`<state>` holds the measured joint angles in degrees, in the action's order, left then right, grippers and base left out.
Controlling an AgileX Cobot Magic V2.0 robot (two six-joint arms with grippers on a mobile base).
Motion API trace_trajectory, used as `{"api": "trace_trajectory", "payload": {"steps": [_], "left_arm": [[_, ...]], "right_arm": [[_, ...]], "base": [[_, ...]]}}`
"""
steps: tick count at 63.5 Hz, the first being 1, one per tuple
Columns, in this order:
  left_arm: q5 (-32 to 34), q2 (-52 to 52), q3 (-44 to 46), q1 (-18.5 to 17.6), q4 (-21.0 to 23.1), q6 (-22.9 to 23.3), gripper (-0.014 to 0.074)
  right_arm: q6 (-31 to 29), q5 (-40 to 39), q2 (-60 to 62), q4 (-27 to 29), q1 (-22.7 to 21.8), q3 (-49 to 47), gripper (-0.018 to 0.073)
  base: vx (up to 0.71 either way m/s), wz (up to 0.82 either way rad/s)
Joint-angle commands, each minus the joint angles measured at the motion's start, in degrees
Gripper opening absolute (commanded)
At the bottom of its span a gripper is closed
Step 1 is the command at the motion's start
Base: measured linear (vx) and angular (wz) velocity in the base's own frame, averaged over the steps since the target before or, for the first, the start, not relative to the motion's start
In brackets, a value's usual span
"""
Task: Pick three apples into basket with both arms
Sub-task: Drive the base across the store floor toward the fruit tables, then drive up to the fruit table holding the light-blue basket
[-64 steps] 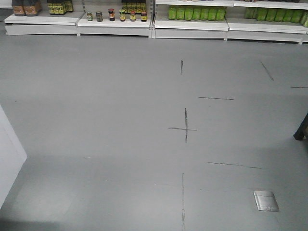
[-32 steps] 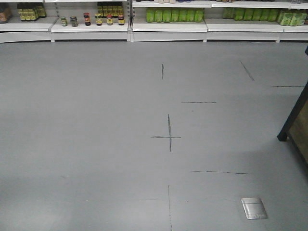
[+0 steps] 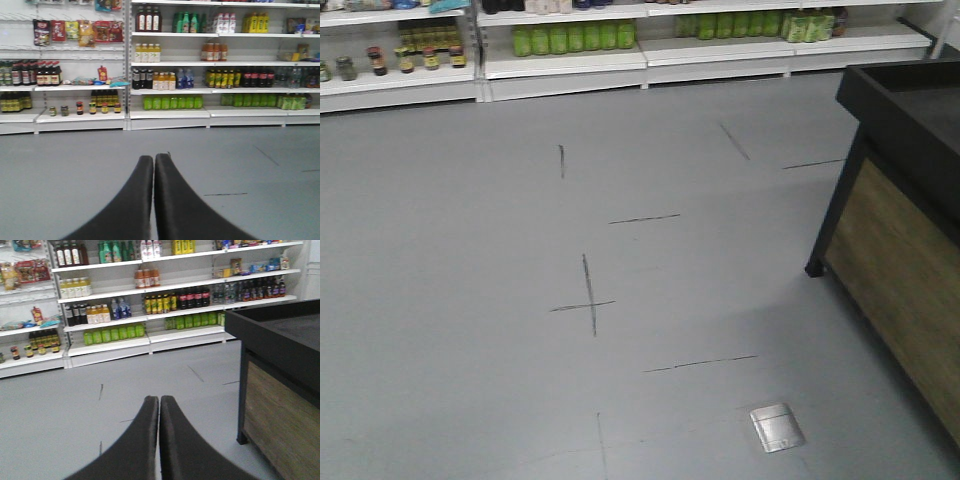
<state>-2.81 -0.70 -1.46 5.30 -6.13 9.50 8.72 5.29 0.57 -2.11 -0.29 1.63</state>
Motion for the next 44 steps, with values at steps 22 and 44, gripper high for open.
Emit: {"api": "trace_trajectory", "payload": {"steps": [22, 44], "left_arm": [[4.49, -0.78, 1.28, 0.08, 0.04, 0.11, -0.0008], [4.49, -0.78, 1.28, 0.08, 0.04, 0.11, -0.0008]], "right_arm": [[-0.17, -3.95, 0.66, -0.62, -0.28, 0.25, -0.0005], [-0.17, -3.95, 0.66, -0.62, -0.28, 0.25, -0.0005]], "base": [[0.13, -0.55], [0.12, -0.51]]}}
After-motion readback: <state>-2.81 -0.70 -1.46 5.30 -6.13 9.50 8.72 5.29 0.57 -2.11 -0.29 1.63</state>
